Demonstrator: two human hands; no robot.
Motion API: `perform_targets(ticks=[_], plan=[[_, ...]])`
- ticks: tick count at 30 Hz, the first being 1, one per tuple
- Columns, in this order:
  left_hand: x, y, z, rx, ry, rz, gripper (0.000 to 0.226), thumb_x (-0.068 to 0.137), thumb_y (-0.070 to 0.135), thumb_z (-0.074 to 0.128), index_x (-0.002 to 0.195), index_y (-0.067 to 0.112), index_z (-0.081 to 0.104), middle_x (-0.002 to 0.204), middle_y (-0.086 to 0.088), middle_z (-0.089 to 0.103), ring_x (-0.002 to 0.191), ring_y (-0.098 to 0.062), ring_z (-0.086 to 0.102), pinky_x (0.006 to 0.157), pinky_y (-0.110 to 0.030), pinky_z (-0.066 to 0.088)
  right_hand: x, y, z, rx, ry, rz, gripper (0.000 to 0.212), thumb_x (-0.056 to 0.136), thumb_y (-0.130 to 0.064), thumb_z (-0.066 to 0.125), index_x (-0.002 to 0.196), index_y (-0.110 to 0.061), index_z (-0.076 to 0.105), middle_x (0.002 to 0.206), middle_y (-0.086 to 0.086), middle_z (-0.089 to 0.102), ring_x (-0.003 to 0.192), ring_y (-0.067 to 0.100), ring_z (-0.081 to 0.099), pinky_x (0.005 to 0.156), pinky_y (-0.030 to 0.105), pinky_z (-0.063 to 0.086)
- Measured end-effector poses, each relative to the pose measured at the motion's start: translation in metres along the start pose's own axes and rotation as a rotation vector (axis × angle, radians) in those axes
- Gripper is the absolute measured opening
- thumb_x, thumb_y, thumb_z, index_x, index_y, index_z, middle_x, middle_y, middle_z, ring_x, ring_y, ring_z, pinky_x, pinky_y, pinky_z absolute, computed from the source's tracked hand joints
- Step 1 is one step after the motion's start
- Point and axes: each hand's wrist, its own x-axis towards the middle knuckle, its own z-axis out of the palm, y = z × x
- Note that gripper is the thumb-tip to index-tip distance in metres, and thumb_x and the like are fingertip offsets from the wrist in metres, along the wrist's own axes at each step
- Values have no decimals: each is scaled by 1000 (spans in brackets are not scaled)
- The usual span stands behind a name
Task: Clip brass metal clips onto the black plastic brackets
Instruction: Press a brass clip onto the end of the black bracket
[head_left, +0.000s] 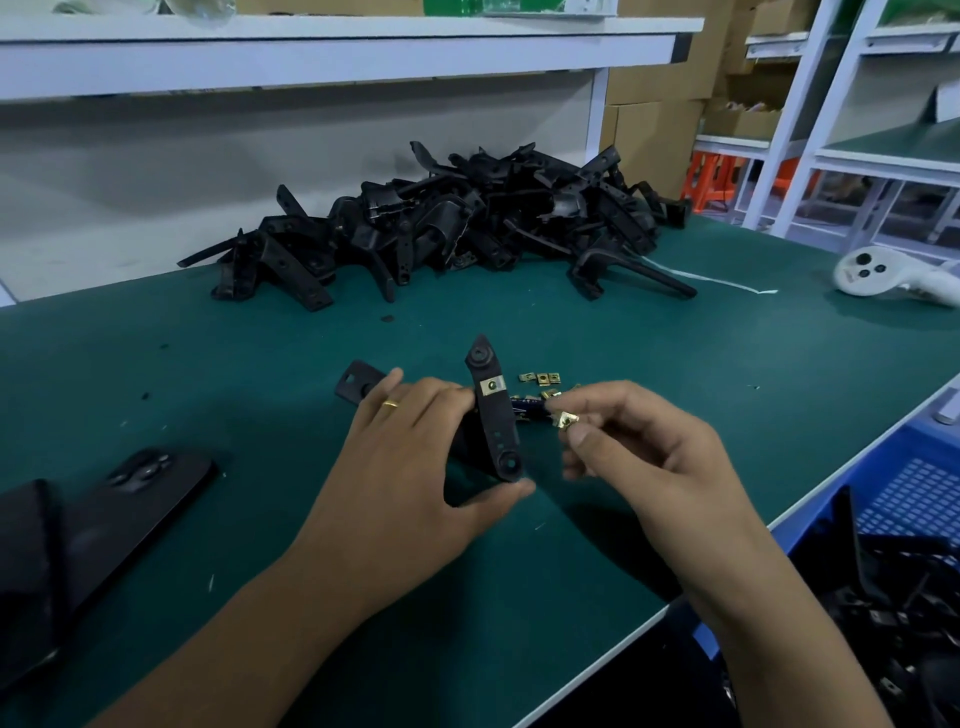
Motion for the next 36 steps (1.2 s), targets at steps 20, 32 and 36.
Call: perform_targets(ticks=[20, 32, 36], plan=[[1, 1, -2, 86, -19, 36, 63, 84, 73, 58, 124, 25, 58, 121, 14, 57, 119, -9, 54, 125, -43, 23, 3, -3, 19, 4, 13, 176, 26, 97, -24, 68, 73, -14, 74, 69, 4, 66, 58, 13, 57, 56, 20, 48], [-1, 1, 0, 279, -81, 106, 72, 87, 71, 55, 131, 14, 54, 127, 3, 59, 127, -20, 52, 124, -50, 26, 1, -2, 24, -154, -8, 124, 27, 94, -20, 72, 70, -7, 73, 57, 3, 61, 52, 10, 54, 52, 20, 46], [1, 4, -1, 293, -70, 83, 74, 87, 73, 51, 132, 14, 54, 127, 2, 60, 126, -19, 52, 123, -48, 26, 3, 1, 24, -131, 11, 112, 29, 95, -22, 72, 68, -11, 73, 55, 3, 60, 51, 11, 53, 52, 19, 45]])
